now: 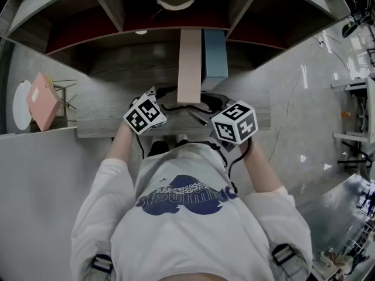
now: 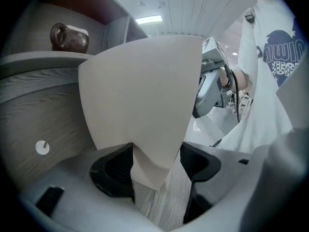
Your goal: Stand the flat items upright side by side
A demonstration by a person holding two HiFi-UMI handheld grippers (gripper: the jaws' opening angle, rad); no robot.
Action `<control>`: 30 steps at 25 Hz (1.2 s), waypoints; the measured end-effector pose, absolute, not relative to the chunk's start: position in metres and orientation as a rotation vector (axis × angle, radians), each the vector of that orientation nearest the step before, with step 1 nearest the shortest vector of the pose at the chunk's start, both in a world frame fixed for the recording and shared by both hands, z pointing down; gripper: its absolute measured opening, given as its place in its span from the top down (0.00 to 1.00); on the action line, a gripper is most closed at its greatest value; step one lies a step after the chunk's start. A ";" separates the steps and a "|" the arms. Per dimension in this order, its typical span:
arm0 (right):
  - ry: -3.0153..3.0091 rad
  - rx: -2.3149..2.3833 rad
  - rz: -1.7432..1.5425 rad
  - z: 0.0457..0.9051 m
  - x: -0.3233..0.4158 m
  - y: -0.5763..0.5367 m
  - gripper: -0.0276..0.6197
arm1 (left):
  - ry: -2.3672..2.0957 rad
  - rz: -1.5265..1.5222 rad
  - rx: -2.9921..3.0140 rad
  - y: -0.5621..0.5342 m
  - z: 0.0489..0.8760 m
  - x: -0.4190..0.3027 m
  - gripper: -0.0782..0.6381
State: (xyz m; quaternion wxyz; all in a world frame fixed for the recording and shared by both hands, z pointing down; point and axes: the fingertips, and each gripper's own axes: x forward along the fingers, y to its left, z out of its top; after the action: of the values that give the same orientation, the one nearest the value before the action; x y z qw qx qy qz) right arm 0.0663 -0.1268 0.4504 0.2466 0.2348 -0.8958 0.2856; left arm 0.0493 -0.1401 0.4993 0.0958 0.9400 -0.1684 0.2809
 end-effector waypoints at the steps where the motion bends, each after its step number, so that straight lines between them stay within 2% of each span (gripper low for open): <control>1: -2.441 0.656 0.786 0.450 0.066 -0.128 0.64 | -0.483 0.832 2.789 -0.141 0.499 0.049 0.45; 15: -2.371 0.860 0.843 0.452 0.063 -0.135 0.65 | -0.375 0.821 2.827 -0.165 0.502 0.042 0.45; 30: -2.200 1.036 0.638 0.465 0.143 -0.165 0.64 | -0.474 0.763 2.793 -0.193 0.503 0.057 0.45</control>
State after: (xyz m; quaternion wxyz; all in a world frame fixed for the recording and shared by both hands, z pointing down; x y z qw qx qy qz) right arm 0.1430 -0.1654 0.4654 0.3086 0.3918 -0.8325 0.2414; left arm 0.0566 -0.1928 0.5025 0.1037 0.9469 -0.1606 0.2587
